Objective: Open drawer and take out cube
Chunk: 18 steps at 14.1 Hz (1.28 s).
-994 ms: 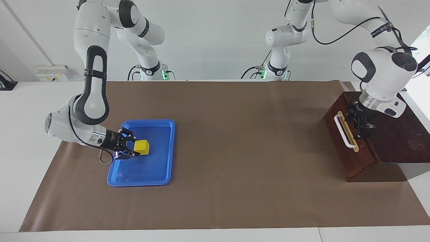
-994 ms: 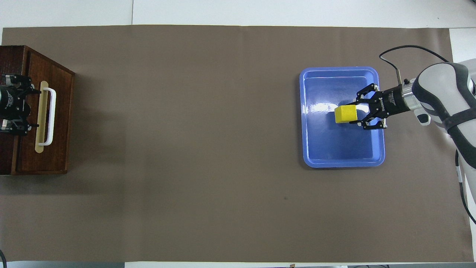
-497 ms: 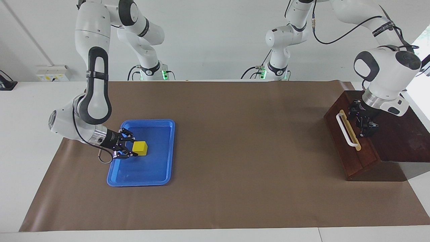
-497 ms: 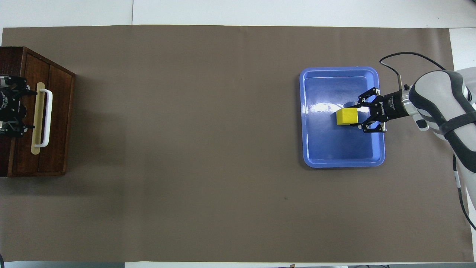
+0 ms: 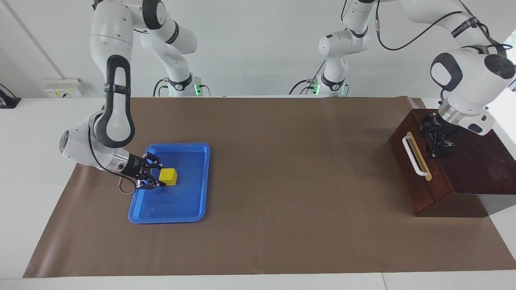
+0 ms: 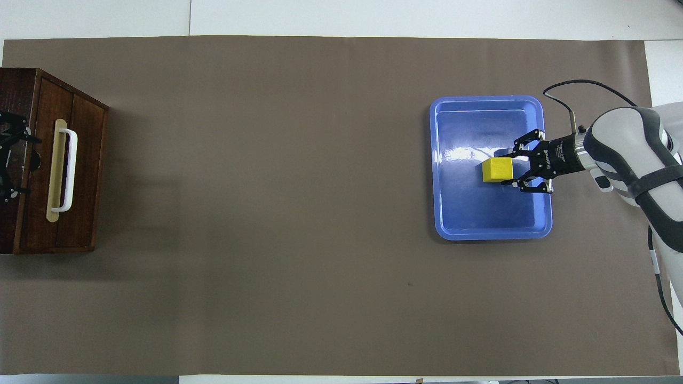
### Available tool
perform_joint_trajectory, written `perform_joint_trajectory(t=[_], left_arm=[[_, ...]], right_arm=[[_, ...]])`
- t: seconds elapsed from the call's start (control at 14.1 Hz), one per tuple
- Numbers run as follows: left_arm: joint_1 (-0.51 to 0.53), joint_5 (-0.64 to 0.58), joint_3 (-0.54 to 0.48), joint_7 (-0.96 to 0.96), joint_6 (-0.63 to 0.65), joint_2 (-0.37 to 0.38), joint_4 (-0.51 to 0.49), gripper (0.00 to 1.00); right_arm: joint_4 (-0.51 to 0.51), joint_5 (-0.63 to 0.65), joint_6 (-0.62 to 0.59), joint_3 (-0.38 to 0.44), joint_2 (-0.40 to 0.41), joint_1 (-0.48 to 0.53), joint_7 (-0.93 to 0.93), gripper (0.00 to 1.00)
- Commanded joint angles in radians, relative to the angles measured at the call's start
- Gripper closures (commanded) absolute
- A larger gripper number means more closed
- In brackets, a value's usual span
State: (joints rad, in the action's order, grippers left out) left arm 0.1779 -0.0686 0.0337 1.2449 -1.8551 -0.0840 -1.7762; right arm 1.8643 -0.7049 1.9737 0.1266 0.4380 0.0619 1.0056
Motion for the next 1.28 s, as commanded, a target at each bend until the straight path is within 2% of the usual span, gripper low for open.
perform_joint_trajectory(t=[0.0, 0.36, 0.5, 0.57, 0.78, 0.99, 1.14, 1.21], left_arm=[[-0.008, -0.02, -0.003, -0.138, 0.092, 0.059, -0.003, 0.0], [-0.035, -0.011, -0.003, -0.5, 0.191, 0.108, 0.006, 0.0], [-0.046, -0.01, -0.002, -0.617, 0.24, 0.119, 0.017, 0.0], [-0.061, -0.008, -0.003, -0.687, 0.263, 0.127, 0.021, 0.0], [-0.103, 0.036, -0.012, -0.853, 0.347, 0.086, 0.099, 0.0], [-0.145, 0.065, -0.044, -0.999, 0.376, 0.032, 0.193, 0.0], [-0.251, 0.075, -0.144, -1.076, 0.401, 0.012, 0.219, 0.0], [-0.249, 0.094, -0.144, -1.099, 0.416, 0.01, 0.228, 0.0]], right_arm=[[0.03, -0.008, 0.022, -0.002, -0.027, -0.004, -0.006, 0.36], [-0.057, 0.007, -0.064, -0.002, -0.048, -0.025, 0.122, 0.22], [-0.059, 0.054, -0.093, -0.004, -0.1, -0.03, 0.142, 0.04], [-0.06, 0.08, -0.113, -0.004, -0.132, -0.03, 0.142, 0.0], [-0.063, 0.183, -0.157, -0.01, -0.212, -0.036, 0.134, 0.0], [-0.143, 0.339, -0.235, -0.013, -0.257, -0.079, 0.102, 0.0], [-0.186, 0.434, -0.297, -0.015, -0.301, -0.115, -0.025, 0.0], [-0.185, 0.473, -0.311, -0.015, -0.349, -0.137, -0.114, 0.0]])
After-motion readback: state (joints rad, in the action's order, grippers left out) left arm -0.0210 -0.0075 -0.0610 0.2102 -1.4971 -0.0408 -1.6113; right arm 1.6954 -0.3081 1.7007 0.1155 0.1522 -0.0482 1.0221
